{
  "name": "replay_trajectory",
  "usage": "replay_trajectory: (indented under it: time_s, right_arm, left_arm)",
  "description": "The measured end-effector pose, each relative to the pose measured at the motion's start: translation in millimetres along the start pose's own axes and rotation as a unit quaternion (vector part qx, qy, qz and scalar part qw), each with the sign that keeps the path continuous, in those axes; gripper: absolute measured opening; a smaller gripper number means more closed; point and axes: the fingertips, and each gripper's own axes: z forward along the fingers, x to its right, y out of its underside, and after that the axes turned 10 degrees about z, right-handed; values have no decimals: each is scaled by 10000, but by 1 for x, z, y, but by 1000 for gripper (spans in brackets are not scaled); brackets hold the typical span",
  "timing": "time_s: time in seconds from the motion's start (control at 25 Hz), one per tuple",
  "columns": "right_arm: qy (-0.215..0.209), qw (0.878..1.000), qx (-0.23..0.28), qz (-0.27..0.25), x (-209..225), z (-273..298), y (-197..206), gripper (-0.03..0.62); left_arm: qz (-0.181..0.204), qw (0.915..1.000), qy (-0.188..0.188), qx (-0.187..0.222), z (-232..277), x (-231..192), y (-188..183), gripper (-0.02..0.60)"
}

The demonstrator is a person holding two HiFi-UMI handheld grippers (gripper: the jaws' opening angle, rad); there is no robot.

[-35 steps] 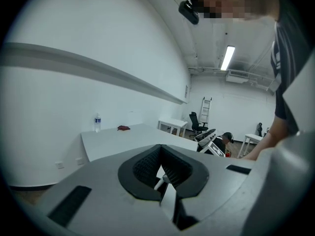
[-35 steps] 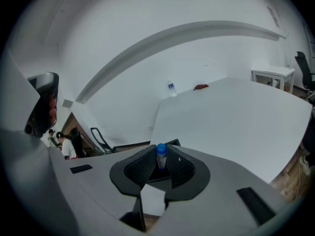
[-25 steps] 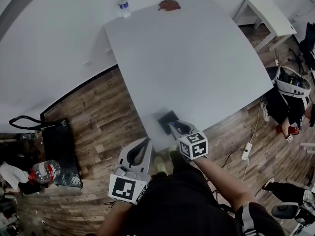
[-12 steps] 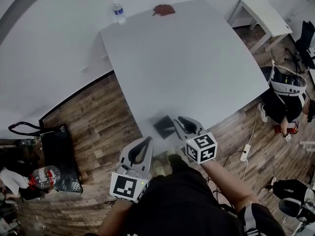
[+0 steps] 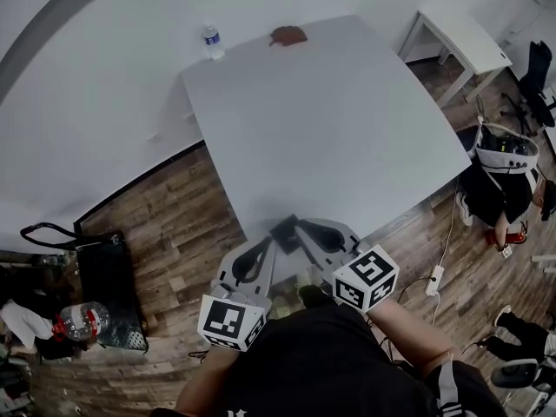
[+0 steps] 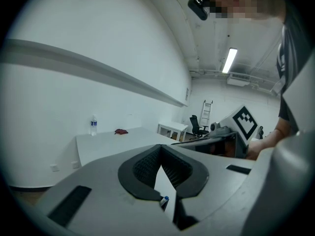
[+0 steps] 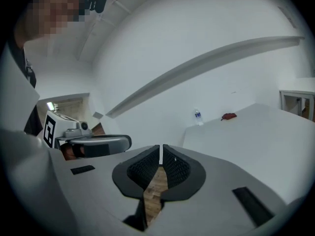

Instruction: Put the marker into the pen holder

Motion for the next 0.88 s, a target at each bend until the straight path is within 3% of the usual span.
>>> replay_trajectory:
  time_s: [0.4, 0.88]
  right_arm:
    - [-439, 9975, 155, -538, -28, -13, -28, 17]
    - [-590, 9946, 271, -810, -36, -10, -44, 15]
  left_arm:
    - [204, 9994, -65, 261, 10, 3, -23, 6]
    - [292, 9983, -198, 453, 14, -5, -35, 6]
